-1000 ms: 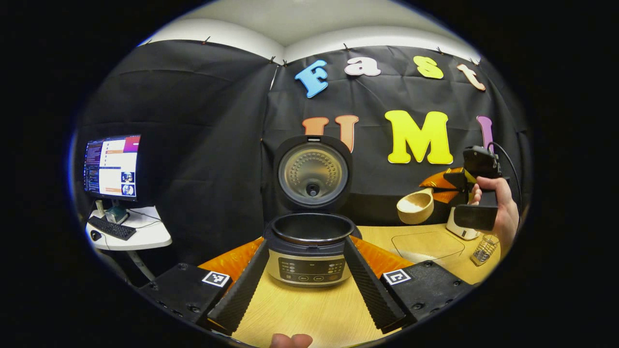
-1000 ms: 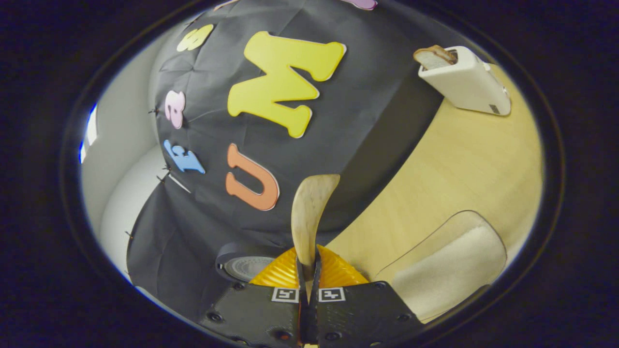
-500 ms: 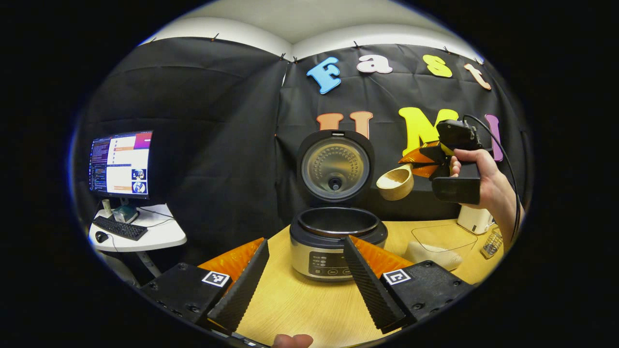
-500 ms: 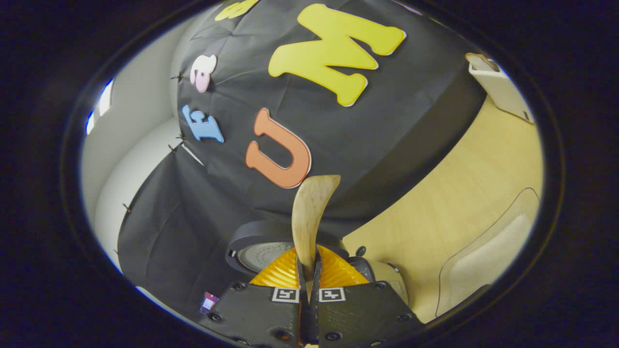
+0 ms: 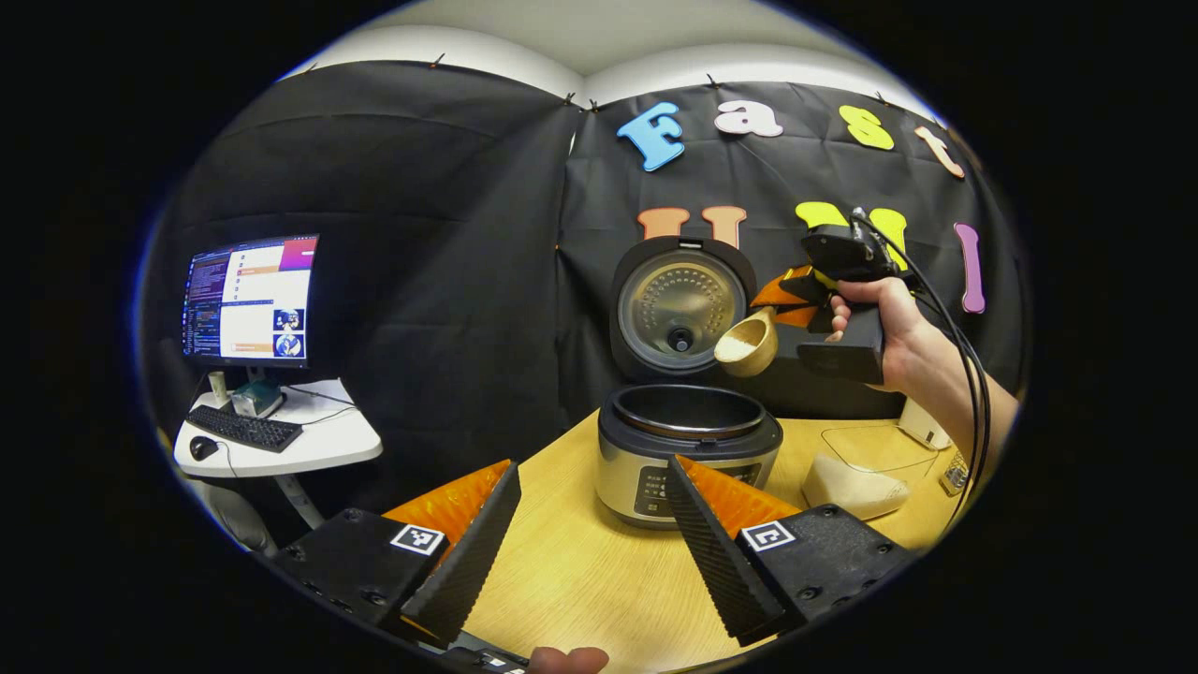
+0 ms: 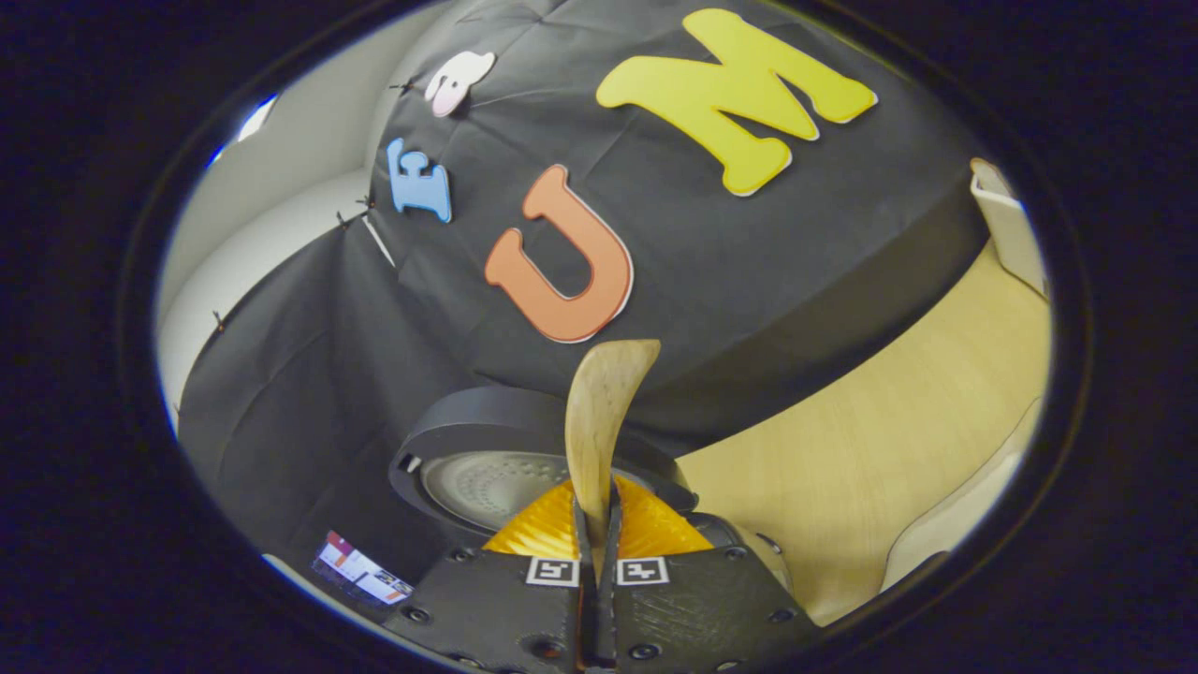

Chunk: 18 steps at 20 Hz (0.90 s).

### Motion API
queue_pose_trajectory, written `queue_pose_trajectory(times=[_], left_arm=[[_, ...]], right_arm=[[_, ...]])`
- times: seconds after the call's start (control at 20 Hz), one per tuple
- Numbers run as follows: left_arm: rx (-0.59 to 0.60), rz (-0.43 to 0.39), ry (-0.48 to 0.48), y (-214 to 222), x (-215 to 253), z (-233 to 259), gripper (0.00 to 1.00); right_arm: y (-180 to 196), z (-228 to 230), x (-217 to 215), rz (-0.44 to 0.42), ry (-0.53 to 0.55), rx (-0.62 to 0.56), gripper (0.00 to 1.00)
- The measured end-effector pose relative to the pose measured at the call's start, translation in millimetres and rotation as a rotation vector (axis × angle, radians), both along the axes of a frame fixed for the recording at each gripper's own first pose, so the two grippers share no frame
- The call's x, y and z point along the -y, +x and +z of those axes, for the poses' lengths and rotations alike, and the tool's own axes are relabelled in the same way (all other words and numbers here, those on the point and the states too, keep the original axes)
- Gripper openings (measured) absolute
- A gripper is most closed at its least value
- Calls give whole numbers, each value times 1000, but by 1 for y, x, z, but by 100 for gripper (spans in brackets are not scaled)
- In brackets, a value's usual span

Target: Close the left gripper, press the button to open the rice cooker; take a wooden spoon from the chopstick holder with the right hand, scoop a spoonful of rice and pour it into the rice cooker, then put the wooden spoon back into the chopstick holder.

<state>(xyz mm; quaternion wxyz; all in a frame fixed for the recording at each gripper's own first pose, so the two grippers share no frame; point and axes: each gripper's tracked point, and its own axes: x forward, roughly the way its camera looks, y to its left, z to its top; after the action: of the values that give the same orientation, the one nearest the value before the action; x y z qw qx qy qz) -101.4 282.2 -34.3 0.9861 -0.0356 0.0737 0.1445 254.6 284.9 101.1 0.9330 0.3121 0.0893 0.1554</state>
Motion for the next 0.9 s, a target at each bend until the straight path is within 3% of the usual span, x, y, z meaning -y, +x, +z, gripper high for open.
queue_pose_trajectory(times=[0.4, 0.9], left_arm=[[4, 21, -4, -8, -10, -2, 99], [6, 33, -26, -9, -17, -7, 99]], right_arm=[[9, -7, -18, -23, -157, 44, 0], [8, -2, -18, -46, -261, 85, 0]])
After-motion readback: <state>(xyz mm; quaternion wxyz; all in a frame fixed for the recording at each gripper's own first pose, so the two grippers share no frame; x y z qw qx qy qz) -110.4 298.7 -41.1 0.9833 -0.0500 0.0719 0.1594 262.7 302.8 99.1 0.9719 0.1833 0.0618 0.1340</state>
